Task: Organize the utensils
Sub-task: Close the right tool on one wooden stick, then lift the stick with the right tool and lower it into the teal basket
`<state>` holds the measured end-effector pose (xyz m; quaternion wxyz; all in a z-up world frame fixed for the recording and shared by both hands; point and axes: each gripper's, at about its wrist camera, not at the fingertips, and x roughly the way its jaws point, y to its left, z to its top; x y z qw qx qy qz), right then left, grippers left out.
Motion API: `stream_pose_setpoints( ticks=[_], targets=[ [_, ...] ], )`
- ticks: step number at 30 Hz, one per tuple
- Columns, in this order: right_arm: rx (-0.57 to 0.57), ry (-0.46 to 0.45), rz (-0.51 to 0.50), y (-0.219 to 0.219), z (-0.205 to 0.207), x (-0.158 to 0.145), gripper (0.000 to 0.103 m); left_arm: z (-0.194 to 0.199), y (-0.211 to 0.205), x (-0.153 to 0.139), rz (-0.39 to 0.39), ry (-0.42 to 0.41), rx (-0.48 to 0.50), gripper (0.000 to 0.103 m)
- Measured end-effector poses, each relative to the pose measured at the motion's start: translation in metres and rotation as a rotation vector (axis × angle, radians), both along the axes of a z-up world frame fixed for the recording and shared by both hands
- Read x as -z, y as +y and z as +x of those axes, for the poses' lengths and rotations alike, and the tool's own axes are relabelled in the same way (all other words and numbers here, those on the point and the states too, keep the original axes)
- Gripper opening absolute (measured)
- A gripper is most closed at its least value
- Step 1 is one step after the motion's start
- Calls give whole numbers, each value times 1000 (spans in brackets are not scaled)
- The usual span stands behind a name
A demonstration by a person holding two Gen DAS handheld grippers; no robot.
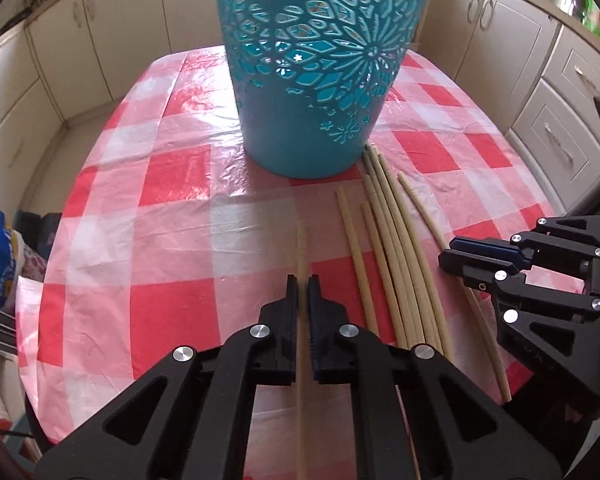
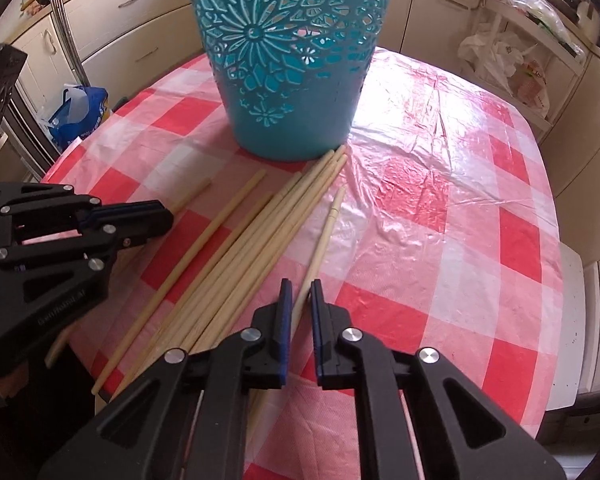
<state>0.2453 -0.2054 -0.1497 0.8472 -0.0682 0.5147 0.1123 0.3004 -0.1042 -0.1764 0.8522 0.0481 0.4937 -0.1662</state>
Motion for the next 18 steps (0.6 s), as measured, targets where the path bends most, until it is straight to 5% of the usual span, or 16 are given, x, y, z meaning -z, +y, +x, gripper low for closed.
stream_pose_setpoints(
  ticks=[5, 9, 18],
  targets=[
    [-12, 17, -40, 1, 2, -1, 19, 3, 6, 0, -10, 38, 8, 6],
    [6, 26, 24, -4, 0, 0, 8, 2, -1, -2, 42, 20, 42, 5],
    [177, -123, 273, -21, -45, -21, 6, -24, 29, -43, -147, -124, -12, 5]
  ],
)
